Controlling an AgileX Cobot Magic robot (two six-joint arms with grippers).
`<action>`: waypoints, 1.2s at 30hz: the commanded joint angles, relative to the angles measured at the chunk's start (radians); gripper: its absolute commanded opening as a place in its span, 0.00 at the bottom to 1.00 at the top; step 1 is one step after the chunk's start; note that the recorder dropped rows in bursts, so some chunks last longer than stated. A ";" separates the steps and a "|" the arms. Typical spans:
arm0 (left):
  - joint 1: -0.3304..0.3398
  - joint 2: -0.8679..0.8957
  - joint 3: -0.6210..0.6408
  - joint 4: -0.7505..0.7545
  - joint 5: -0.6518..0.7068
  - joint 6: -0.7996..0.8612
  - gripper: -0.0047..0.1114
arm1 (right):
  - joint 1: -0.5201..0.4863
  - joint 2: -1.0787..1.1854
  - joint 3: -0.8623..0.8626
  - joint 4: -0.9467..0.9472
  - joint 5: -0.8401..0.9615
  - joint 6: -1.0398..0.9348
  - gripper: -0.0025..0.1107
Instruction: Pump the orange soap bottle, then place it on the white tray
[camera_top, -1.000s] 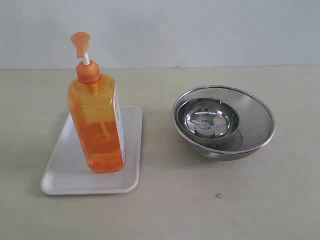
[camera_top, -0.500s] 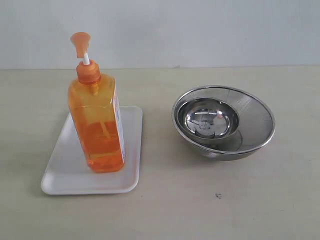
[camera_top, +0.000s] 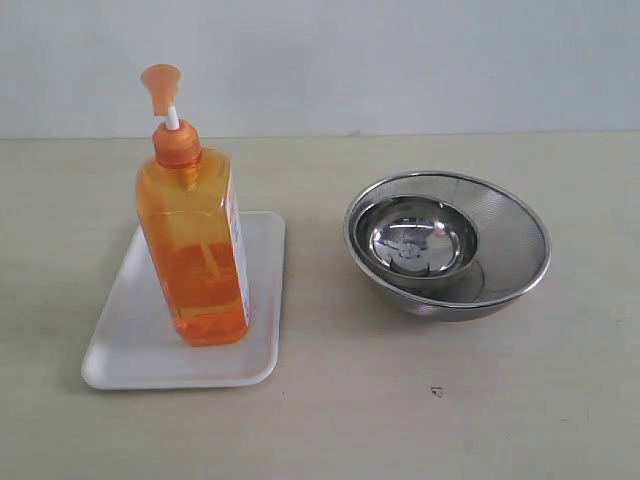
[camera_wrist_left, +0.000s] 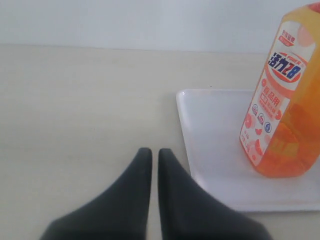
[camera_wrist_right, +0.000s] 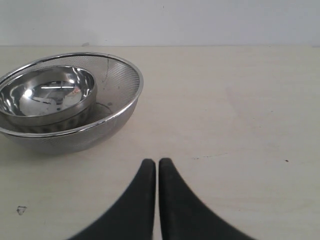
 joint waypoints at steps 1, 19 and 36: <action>-0.008 -0.003 0.004 0.001 -0.013 0.000 0.08 | -0.003 -0.005 0.000 -0.001 -0.005 -0.009 0.02; -0.008 -0.003 0.004 0.001 -0.013 -0.033 0.08 | -0.003 -0.005 0.000 0.004 -0.012 -0.006 0.02; -0.008 -0.003 0.004 0.001 -0.016 -0.033 0.08 | -0.003 -0.005 0.000 0.004 -0.012 -0.006 0.02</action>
